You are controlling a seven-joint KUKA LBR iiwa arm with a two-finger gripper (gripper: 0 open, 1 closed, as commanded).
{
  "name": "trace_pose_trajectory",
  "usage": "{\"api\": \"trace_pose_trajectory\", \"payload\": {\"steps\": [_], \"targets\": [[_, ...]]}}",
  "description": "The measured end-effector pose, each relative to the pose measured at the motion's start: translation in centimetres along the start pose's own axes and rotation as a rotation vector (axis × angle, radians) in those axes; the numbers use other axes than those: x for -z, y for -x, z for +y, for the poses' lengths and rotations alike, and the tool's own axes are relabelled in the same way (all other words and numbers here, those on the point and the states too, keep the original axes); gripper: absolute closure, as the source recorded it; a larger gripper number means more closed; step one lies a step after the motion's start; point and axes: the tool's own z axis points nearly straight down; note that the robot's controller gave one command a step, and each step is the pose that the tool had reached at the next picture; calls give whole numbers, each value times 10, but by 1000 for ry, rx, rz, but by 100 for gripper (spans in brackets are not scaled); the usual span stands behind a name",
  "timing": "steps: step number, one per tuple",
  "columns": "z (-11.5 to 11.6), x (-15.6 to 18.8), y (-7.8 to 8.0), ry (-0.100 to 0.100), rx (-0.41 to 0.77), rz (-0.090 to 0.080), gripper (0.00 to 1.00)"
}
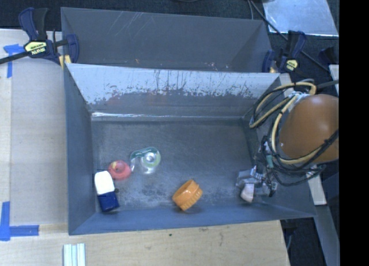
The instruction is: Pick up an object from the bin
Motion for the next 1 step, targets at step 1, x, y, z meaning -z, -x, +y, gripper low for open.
{"api": "trace_pose_trajectory", "payload": {"steps": [1], "targets": [[1,19,0,3,-1,1,100]]}}
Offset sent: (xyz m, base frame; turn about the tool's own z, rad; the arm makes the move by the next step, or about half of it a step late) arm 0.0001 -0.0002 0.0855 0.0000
